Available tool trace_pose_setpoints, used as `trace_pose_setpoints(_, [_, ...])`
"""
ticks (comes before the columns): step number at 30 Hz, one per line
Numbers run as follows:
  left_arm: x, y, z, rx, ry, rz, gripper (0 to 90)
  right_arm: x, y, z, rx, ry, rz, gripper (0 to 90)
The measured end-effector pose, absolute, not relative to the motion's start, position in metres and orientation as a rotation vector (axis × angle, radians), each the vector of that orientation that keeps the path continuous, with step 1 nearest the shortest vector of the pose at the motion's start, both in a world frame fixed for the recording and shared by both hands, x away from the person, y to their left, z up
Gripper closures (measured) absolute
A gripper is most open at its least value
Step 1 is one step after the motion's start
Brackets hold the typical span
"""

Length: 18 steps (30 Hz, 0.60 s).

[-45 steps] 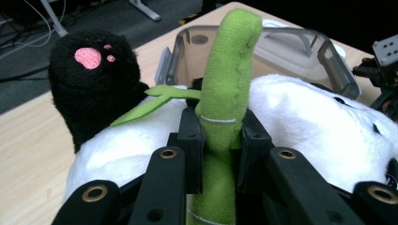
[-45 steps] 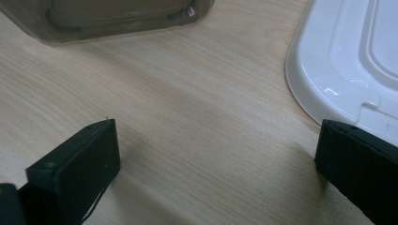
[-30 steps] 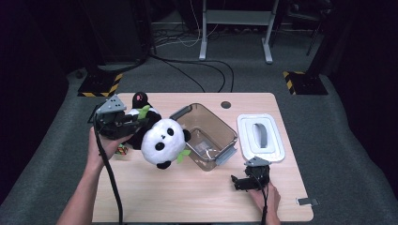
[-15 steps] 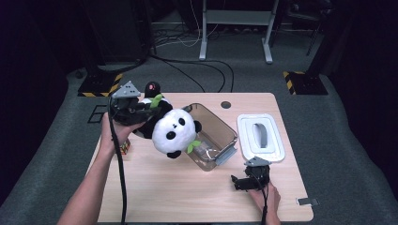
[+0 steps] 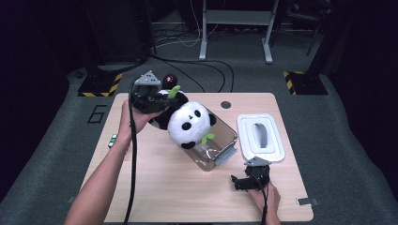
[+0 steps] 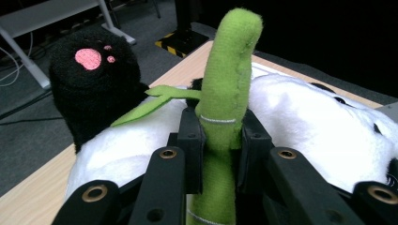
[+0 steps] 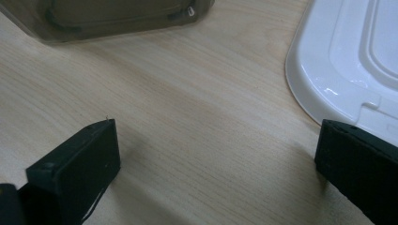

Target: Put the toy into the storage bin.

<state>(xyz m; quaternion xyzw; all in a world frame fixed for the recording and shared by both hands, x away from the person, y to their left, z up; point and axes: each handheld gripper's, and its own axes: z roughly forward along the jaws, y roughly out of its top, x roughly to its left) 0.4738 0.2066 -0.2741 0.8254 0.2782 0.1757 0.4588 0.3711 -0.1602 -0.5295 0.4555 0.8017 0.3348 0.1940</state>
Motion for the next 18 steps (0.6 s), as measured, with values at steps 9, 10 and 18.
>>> trace_pose_setpoints(9, [0.490,0.189,-0.271,2.031,0.650,0.415,75.3,0.371,-0.160,-0.529,1.286,2.244,0.942,0.0])
trace_pose_setpoints(10, [0.491,0.187,-0.270,2.033,0.644,0.411,75.3,0.371,-0.160,-0.529,1.284,2.245,0.941,0.0])
trace_pose_setpoints(18, [0.500,0.171,-0.273,2.029,0.622,0.387,75.3,0.371,-0.160,-0.530,1.282,2.244,0.941,0.0])
